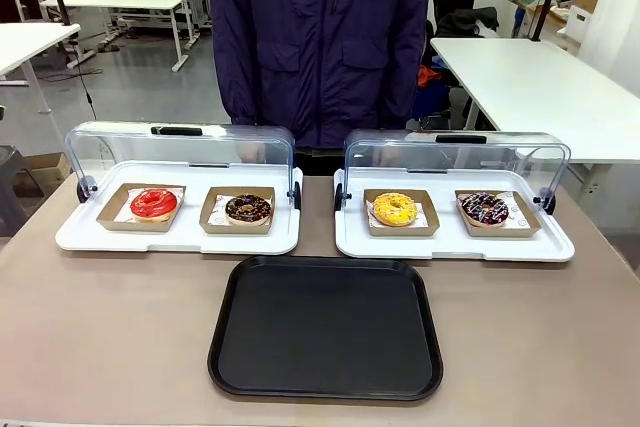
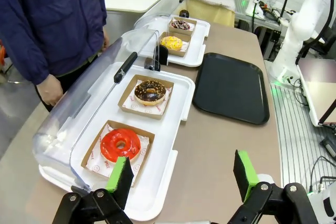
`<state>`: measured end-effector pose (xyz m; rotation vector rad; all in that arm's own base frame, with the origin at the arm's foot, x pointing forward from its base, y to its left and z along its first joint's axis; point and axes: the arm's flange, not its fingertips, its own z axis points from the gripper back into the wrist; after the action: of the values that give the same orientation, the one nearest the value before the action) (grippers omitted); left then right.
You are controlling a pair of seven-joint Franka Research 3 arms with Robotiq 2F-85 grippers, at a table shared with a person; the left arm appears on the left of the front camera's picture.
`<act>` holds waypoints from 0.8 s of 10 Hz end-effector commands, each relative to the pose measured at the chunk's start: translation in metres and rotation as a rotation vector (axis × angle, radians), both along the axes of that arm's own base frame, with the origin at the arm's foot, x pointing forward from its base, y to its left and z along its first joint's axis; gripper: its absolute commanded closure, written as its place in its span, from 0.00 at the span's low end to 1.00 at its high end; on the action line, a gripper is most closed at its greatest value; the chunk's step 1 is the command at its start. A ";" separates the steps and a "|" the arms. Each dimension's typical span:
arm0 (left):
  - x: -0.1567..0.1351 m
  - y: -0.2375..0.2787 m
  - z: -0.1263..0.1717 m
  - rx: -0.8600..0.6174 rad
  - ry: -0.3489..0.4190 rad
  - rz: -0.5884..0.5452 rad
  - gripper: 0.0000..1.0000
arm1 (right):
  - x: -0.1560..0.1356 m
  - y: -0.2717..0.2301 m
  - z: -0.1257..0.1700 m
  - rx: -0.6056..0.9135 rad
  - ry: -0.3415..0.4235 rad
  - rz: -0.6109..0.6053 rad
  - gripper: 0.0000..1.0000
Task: Move the first donut from the left to the tray.
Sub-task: Pick up the Paper togo box containing the Donut indicated by the person and place it on the Handle tray.
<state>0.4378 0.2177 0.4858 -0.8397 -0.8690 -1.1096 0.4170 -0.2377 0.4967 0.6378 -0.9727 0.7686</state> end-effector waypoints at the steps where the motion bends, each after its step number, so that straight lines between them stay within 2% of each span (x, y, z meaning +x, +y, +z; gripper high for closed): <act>1: -0.003 -0.001 0.003 0.000 -0.002 -0.008 0.00 | -0.001 0.002 0.003 0.006 -0.013 0.005 0.00; 8: -0.003 -0.001 0.003 0.000 -0.002 -0.008 0.00 | -0.001 0.002 0.003 0.006 -0.013 0.005 0.00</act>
<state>0.4378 0.2177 0.4858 -0.8397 -0.8690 -1.1096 0.4170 -0.2377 0.4967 0.6381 -0.9727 0.7687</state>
